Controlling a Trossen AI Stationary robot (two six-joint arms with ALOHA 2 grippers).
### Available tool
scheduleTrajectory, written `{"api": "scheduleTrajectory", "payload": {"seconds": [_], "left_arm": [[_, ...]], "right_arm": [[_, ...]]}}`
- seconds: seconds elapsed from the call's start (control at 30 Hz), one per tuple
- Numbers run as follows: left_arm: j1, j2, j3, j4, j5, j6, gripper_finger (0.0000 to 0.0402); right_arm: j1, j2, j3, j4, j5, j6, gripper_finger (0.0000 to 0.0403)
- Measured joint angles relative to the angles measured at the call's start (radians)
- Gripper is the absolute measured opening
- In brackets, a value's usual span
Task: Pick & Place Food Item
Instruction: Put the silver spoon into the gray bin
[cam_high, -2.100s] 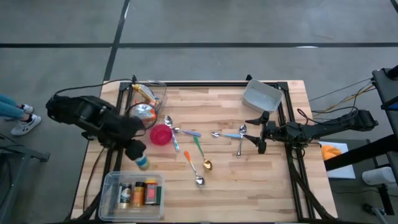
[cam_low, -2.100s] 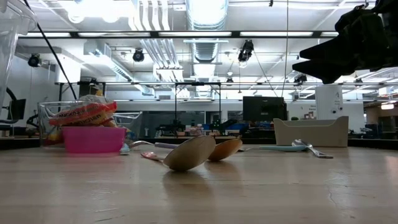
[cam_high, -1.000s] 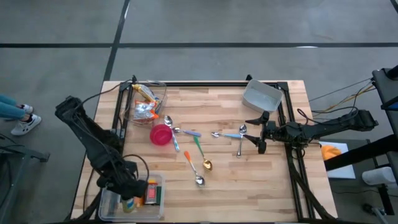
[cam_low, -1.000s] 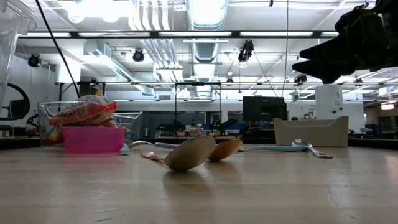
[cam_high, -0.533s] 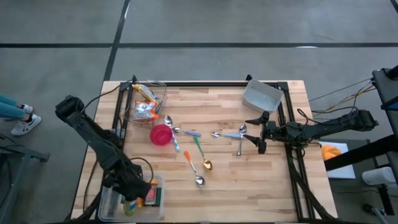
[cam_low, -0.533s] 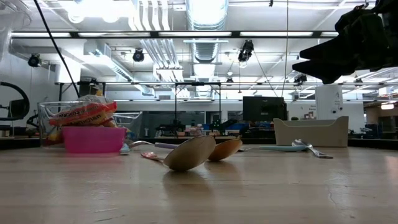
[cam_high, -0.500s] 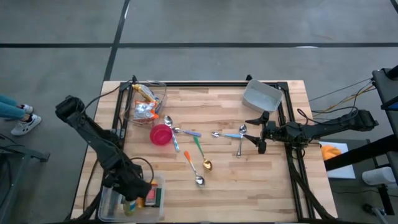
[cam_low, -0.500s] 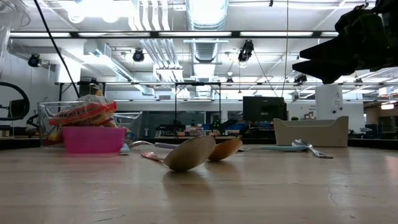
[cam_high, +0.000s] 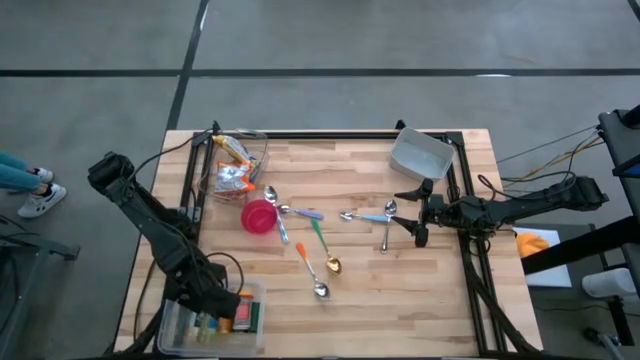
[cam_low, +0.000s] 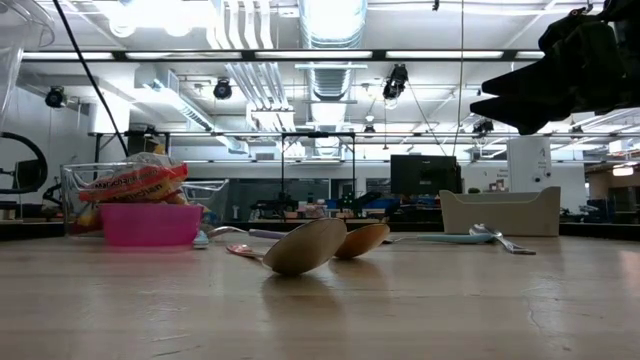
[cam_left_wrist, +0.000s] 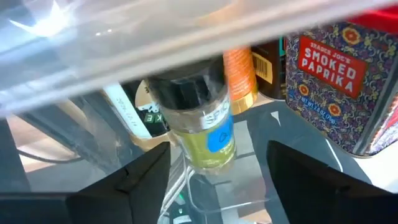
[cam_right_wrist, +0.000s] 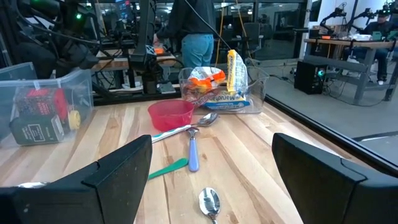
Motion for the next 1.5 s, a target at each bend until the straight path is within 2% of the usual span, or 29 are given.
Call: {"api": "scheduleTrajectory", "payload": {"seconds": [0.2,0.47,0.9,1.23,1.37,1.5], "left_arm": [[0.0,-0.001,0.0,0.0,-0.011,0.007,0.0294],[0.001,-0.016,0.002,0.015,-0.028,-0.007,0.0297],[0.001,-0.171,0.002,0.013,-0.219,-0.023,0.0298],[0.029,-0.32,0.003,-0.036,-0.487,0.116,0.0298],[0.067,-0.374,0.003,-0.039,-0.606,0.274,0.0298],[0.12,-0.428,0.003,-0.043,-0.772,0.495,0.0298]], "right_arm": [[0.0,0.0,0.0,0.0,0.0,0.0,0.0329],[0.0,0.0,0.0,0.0,0.0,0.0,0.0329],[0.0,0.0,0.0,0.0,0.0,0.0,0.0329],[0.0,0.0,0.0,0.0,0.0,0.0,0.0329],[0.0,0.0,0.0,0.0,0.0,0.004,0.0329],[0.0,0.0,0.0,0.0,0.0,0.0,0.0329]]}}
